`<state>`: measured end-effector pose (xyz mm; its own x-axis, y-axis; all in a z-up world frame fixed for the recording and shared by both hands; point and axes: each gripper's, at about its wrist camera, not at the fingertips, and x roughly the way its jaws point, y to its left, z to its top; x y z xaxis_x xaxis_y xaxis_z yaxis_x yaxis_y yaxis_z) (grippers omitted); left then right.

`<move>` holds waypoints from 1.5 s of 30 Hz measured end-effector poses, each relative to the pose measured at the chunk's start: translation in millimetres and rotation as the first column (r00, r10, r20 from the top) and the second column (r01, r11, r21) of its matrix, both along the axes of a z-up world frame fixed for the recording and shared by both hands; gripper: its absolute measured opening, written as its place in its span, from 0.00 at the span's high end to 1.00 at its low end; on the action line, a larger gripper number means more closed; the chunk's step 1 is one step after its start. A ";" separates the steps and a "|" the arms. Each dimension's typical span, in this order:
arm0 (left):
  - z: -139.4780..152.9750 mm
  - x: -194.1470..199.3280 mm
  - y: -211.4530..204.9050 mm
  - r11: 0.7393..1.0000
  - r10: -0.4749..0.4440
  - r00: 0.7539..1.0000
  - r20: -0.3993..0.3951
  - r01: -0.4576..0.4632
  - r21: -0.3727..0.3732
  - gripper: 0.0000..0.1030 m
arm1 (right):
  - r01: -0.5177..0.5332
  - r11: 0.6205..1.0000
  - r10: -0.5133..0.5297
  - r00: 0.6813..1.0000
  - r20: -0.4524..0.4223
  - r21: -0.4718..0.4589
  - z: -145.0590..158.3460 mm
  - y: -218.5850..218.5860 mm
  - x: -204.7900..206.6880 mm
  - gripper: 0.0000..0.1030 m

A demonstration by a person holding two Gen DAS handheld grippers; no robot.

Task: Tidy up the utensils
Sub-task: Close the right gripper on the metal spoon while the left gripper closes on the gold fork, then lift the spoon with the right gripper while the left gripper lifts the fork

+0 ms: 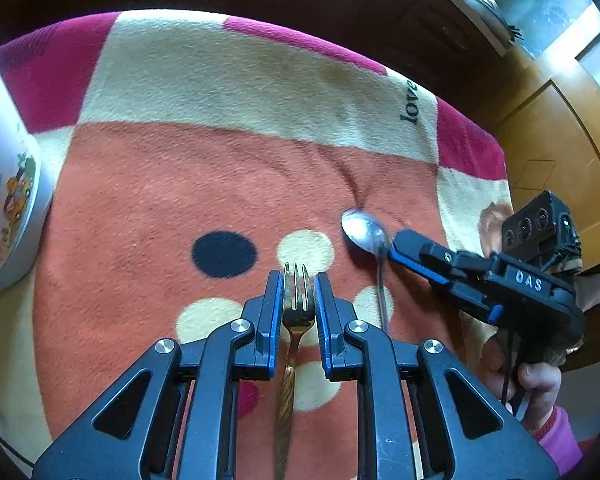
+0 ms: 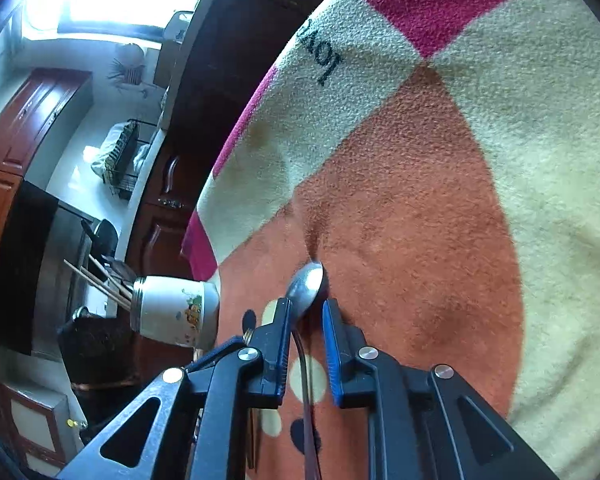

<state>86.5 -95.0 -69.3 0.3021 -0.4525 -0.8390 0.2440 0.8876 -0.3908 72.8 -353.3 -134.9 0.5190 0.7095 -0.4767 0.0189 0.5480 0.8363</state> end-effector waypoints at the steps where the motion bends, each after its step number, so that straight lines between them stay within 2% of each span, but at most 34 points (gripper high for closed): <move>1: 0.2 -0.4 0.8 1.000 0.003 1.000 -0.003 -0.003 0.000 0.86 | 0.002 1.000 -0.002 1.000 -0.007 0.018 -2.2 1.7 3.6 0.86; 6: 0.7 -2.3 2.4 1.000 0.006 1.000 -0.002 -0.006 0.008 0.86 | -0.011 1.000 0.011 1.000 0.007 0.021 -0.2 10.6 15.5 0.86; 8: -0.1 -3.0 4.6 1.000 0.013 1.000 -0.007 -0.013 0.008 0.86 | -0.027 1.000 0.027 1.000 0.010 -0.013 1.3 14.8 16.2 0.90; 13: 3.5 -5.4 7.6 1.000 0.018 1.000 -0.003 -0.018 0.006 0.86 | -0.033 0.999 0.034 0.999 0.037 -0.028 8.7 22.0 7.5 0.95; 15: 9.0 -7.1 13.0 1.000 0.027 1.000 0.004 -0.027 0.000 0.86 | -0.038 0.999 0.039 0.997 0.060 -0.023 18.0 25.3 0.8 0.98; 21: 31.1 -15.1 29.9 0.999 0.049 0.998 0.044 -0.048 -0.022 0.86 | -0.064 0.994 0.077 0.985 0.155 -0.089 57.4 38.3 -18.4 0.98; 24: 46.7 -23.2 41.2 0.998 0.055 0.996 0.077 -0.052 -0.032 0.86 | -0.067 0.994 0.083 0.978 0.191 -0.091 73.5 42.5 -25.0 0.98; 32: 86.2 -42.2 71.2 0.996 0.079 0.985 0.154 -0.071 -0.054 0.88 | -0.110 0.987 0.141 0.940 0.310 -0.114 130.5 75.5 -40.3 0.98; 35: 98.4 -48.1 82.5 0.994 0.097 0.979 0.177 -0.088 -0.058 0.98 | -0.139 0.981 0.179 0.919 0.350 -0.138 150.1 97.2 -42.4 0.98; 40: 114.7 -57.8 104.4 0.992 0.122 0.970 0.211 -0.110 -0.068 0.98 | -0.178 0.970 0.231 0.893 0.387 -0.168 171.2 131.4 -42.8 0.98; 45: 115.4 -64.7 119.4 0.989 0.140 0.967 0.213 -0.126 -0.081 0.99 | -0.197 0.964 0.252 0.885 0.391 -0.176 176.8 145.9 -43.7 0.98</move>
<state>21.8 24.4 46.1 0.5351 -0.4485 -0.7160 0.2110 0.8916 -0.4008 29.1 -207.4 41.9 0.5206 0.7774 -0.3531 -0.4435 0.5996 0.6662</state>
